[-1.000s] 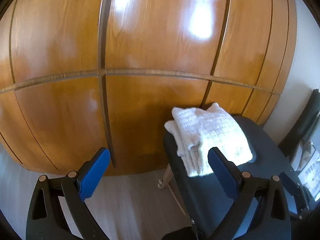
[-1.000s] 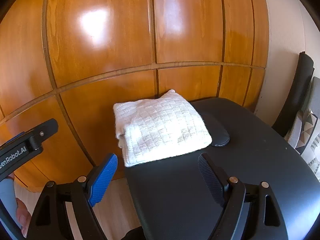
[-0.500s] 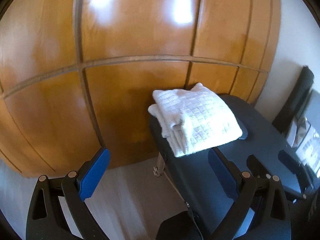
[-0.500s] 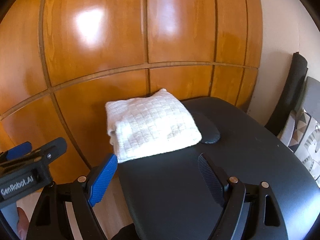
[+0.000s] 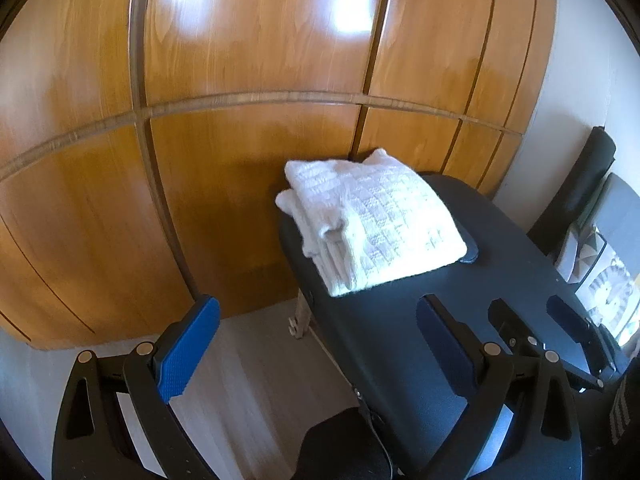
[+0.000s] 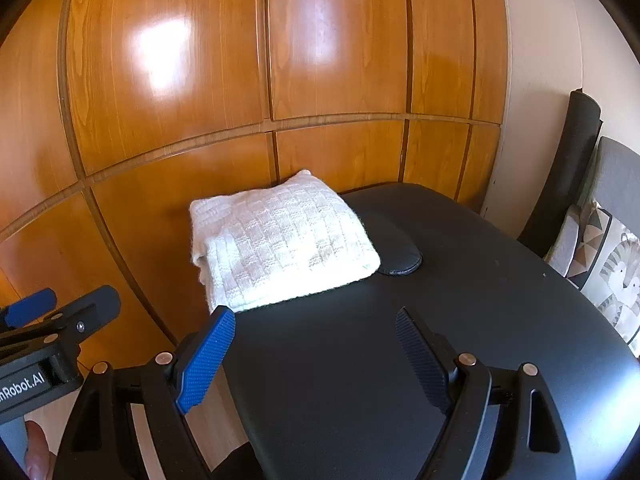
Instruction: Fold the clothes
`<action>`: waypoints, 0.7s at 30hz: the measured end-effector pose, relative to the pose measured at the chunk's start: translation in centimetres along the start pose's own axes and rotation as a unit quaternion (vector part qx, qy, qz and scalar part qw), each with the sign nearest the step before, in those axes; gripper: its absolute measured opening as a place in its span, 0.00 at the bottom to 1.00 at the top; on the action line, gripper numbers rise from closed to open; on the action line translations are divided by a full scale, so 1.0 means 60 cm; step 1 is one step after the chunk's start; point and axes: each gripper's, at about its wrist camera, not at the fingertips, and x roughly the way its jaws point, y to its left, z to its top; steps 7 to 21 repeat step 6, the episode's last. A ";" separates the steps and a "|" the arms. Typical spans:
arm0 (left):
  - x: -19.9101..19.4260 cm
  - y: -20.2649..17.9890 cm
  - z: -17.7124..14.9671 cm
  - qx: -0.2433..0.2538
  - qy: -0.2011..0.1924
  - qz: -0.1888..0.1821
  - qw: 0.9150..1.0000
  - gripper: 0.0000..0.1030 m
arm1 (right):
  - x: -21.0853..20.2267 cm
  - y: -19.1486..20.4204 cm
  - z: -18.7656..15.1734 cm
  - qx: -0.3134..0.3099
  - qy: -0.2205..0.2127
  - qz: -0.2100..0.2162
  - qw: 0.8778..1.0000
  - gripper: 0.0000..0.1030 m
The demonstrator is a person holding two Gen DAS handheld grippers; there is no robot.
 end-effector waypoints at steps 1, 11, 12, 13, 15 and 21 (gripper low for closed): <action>0.000 0.000 -0.001 -0.001 -0.002 0.004 1.000 0.97 | 0.000 0.000 -0.001 -0.001 0.000 0.000 1.000 0.82; -0.021 -0.011 -0.011 0.016 -0.062 0.067 0.996 0.97 | 0.000 -0.001 -0.002 0.000 0.001 0.001 1.000 0.82; -0.021 -0.011 -0.011 0.016 -0.062 0.067 0.996 0.97 | 0.000 -0.001 -0.002 0.000 0.001 0.001 1.000 0.82; -0.021 -0.011 -0.011 0.016 -0.062 0.067 0.996 0.97 | 0.000 -0.001 -0.002 0.000 0.001 0.001 1.000 0.82; -0.021 -0.011 -0.011 0.016 -0.062 0.067 0.996 0.97 | 0.000 -0.001 -0.002 0.000 0.001 0.001 1.000 0.82; -0.021 -0.011 -0.011 0.016 -0.062 0.067 0.996 0.97 | 0.000 -0.001 -0.002 0.000 0.001 0.001 1.000 0.82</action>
